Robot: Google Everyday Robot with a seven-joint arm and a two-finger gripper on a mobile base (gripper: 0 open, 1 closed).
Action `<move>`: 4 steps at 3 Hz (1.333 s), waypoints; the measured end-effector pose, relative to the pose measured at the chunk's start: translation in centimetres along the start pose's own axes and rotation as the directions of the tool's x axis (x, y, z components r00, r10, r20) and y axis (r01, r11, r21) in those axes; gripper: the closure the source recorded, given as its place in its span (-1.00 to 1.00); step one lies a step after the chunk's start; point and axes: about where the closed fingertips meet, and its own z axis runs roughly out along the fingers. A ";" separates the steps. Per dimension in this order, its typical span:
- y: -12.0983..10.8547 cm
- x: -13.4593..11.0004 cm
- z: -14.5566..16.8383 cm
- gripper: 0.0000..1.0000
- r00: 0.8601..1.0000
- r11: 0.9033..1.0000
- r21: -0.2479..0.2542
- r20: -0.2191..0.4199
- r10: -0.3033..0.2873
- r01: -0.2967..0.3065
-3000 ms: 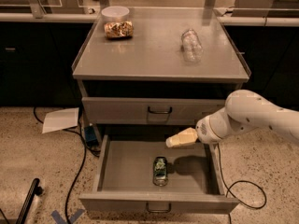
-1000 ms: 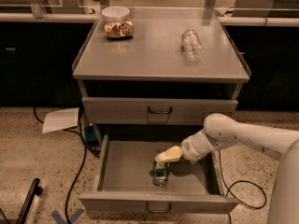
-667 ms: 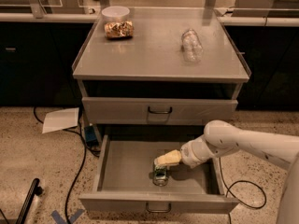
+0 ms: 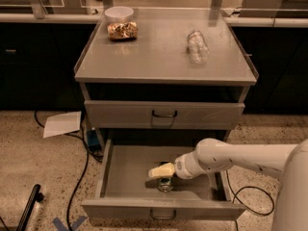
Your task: Pick green can from middle drawer and place on counter
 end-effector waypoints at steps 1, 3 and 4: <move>0.0 -0.1 2.0 -1.00 1.000 1.000 0.023 -0.001 -0.017 0.017; 0.0 -1.6 6.6 -1.00 0.999 0.999 0.029 -0.040 -0.021 0.022; -0.6 -1.3 7.2 -1.00 0.999 0.999 0.051 -0.046 -0.010 0.012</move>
Offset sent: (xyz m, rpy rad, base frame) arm 0.0267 0.0243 -0.0481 -0.0603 0.0084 0.0292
